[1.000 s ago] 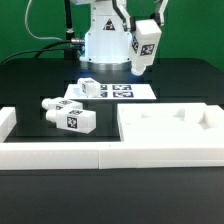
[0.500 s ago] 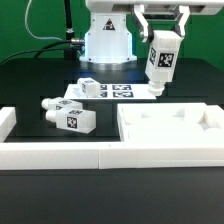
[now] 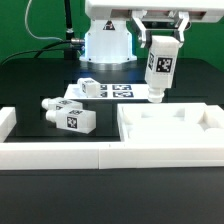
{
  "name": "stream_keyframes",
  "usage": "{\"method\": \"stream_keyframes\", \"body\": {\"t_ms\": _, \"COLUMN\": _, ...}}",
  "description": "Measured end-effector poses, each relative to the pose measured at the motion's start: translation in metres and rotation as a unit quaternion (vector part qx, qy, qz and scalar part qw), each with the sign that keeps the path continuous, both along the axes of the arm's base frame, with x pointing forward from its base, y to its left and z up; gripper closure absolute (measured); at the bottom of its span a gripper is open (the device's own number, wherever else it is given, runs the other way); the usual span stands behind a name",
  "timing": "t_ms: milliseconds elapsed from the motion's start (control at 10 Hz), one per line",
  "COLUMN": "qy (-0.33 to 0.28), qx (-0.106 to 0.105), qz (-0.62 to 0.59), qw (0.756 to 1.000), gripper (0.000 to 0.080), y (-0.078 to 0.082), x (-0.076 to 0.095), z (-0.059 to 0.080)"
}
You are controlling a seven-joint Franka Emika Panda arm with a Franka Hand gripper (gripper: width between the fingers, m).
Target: Assemble one leg
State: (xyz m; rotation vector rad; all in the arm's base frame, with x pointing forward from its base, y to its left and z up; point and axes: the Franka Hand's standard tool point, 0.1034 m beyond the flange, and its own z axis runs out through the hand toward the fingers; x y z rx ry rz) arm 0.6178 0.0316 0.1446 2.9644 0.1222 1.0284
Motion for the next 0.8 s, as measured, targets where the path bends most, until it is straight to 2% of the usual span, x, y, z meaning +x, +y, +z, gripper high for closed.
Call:
{"method": "stream_keyframes", "body": {"t_ms": 300, "qy": 0.007, "qx": 0.066, "qz": -0.016, "qw": 0.998, "gripper": 0.0515, "y": 0.068, "x": 0.014, "z": -0.018}}
{"method": "stream_keyframes", "body": {"t_ms": 400, "qy": 0.003, "qx": 0.069, "qz": -0.018, "qw": 0.997, "gripper": 0.0515, "y": 0.073, "x": 0.019, "z": -0.015}}
{"method": "stream_keyframes", "body": {"t_ms": 500, "qy": 0.005, "qx": 0.068, "qz": -0.021, "qw": 0.997, "gripper": 0.0515, "y": 0.067, "x": 0.018, "z": -0.017}}
{"method": "stream_keyframes", "body": {"t_ms": 800, "qy": 0.003, "qx": 0.066, "qz": -0.022, "qw": 0.998, "gripper": 0.0515, "y": 0.066, "x": 0.017, "z": -0.018}}
